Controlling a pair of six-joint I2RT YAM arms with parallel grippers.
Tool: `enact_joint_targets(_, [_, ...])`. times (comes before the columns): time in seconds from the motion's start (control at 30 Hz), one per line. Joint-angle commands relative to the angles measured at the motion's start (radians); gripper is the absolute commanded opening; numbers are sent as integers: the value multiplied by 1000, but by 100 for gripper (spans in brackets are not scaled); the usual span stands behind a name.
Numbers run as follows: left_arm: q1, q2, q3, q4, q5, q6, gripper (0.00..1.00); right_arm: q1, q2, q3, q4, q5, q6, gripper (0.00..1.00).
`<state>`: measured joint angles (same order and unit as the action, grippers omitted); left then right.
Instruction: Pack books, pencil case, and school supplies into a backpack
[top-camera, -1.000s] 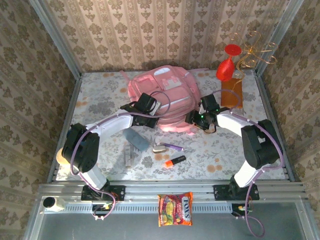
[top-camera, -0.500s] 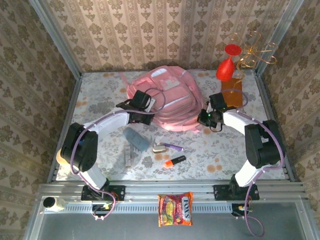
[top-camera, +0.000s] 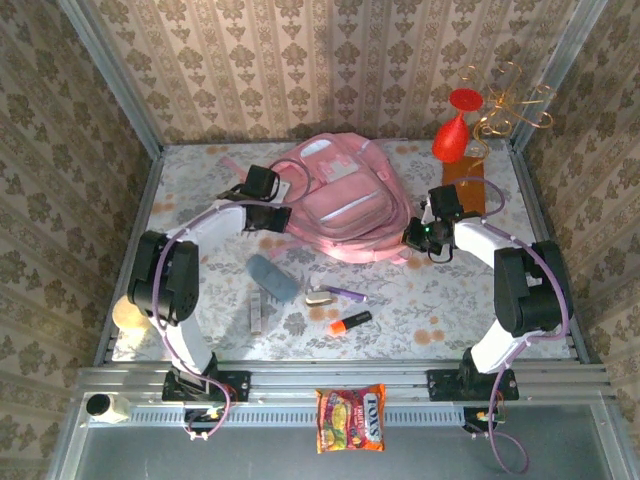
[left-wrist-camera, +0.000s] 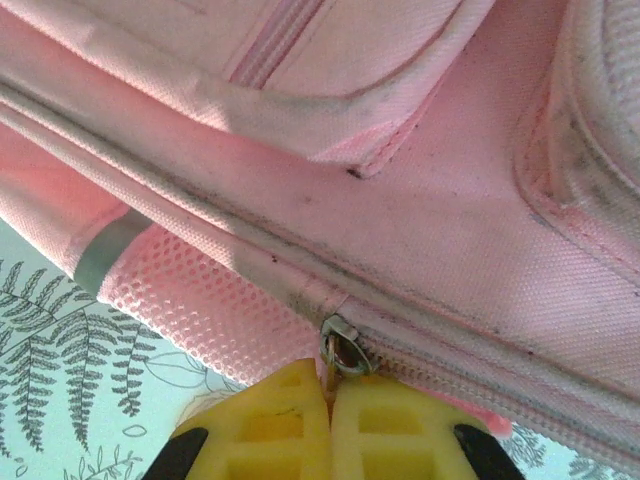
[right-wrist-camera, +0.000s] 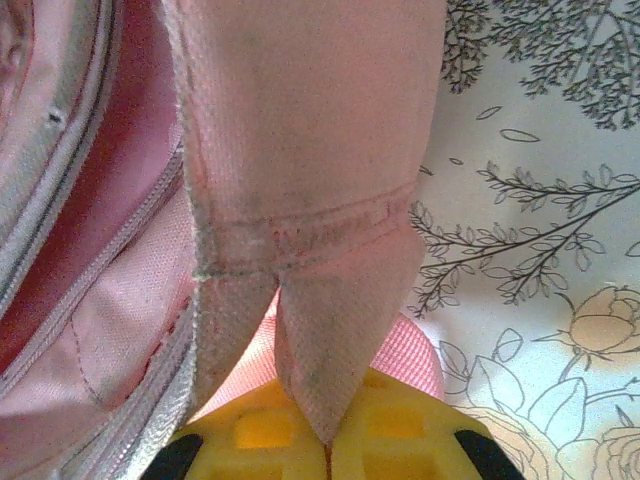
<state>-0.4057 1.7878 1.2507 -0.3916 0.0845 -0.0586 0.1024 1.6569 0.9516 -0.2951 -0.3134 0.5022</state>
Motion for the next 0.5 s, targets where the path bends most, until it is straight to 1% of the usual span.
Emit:
enact_joint_targets(0.0, [52,9,27,16,-81,11,0,-30,0,10,-41,50,-25,0])
enact_joint_targets(0.1, [55,-17,-10,48,-87,8,1,-25,-6,-2,-10,7,-16,0])
enact_joint_targets(0.13, [54,-27,-18,50,-90,7,7,-21,-6,-3,-2,-7,-13,0])
enact_joint_targets(0.2, [52,-56,-30,48,-78,2,26,-8,-9,-13,24,-34,8,0])
enact_joint_targets(0.23, [45,-78,-43,49,-69,-5,33,3,-12,-22,47,-54,27,0])
enact_joint_targets(0.3, [19,-136,-79,79,-58,-15,42,26,-18,-41,91,-80,63,0])
enact_joint_targets(0.4, [-45,-233,-148,177,-71,-15,55,63,-30,-47,114,-71,87,0])
enact_joint_targets(0.43, [-106,-252,-165,214,-67,-3,60,71,-30,-44,114,-64,90,0])
enact_joint_targets(0.47, [-137,-262,-171,236,-66,13,63,76,-31,-41,114,-61,91,0])
